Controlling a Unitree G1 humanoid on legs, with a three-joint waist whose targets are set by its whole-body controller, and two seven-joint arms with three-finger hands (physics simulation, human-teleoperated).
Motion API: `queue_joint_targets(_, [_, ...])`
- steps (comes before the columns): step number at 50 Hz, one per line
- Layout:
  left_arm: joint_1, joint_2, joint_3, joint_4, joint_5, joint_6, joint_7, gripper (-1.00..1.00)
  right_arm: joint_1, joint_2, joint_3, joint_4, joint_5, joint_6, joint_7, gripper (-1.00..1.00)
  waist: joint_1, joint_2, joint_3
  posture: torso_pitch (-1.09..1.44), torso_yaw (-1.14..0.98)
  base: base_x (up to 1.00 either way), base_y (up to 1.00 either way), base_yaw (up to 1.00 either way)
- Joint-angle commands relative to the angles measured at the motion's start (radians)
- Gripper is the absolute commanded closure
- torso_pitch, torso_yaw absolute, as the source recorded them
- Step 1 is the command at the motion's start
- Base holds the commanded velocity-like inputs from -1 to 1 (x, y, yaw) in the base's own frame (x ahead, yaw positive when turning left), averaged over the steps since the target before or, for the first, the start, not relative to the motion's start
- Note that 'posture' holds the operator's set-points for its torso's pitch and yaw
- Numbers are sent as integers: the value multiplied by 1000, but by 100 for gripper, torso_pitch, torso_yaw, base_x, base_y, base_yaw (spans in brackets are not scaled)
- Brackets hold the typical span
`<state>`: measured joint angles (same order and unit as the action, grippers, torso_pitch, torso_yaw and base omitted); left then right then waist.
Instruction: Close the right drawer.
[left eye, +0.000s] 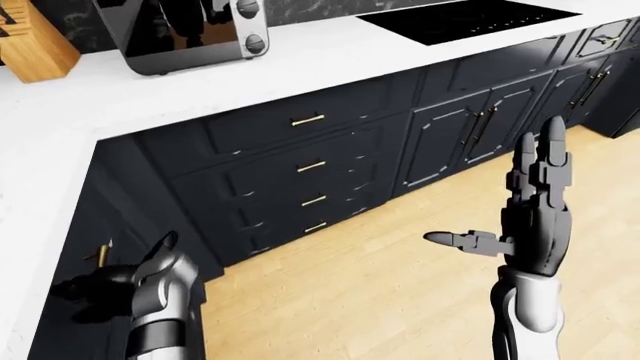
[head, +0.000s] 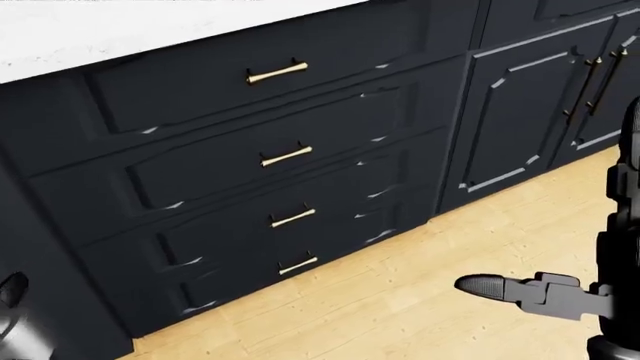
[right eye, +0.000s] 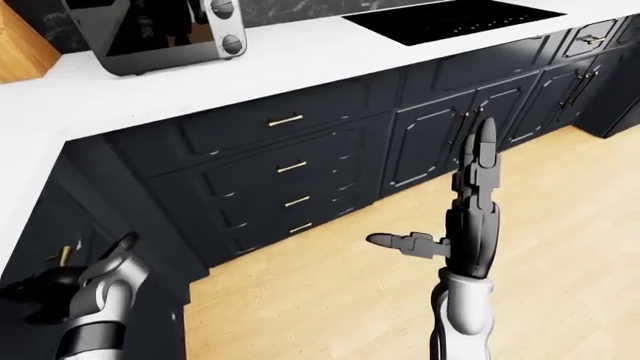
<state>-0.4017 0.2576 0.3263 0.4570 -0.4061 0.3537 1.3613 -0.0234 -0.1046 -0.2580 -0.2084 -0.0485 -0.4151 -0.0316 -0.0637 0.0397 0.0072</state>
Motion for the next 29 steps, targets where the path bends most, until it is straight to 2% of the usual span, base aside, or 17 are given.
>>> queue_joint_targets(1, [6,26,45,-24,2,-4,67,-100,-17,-7,-3,-36,1,-27,-2,-100,12,-2,-16,0,0,0,0,0])
queue_joint_targets(29, [-1,49,54,-13,-4,2,26,-100,-16,-7,-2,-43,-1,-20,-1,-100,12,-6,-4,0,0,0,0,0])
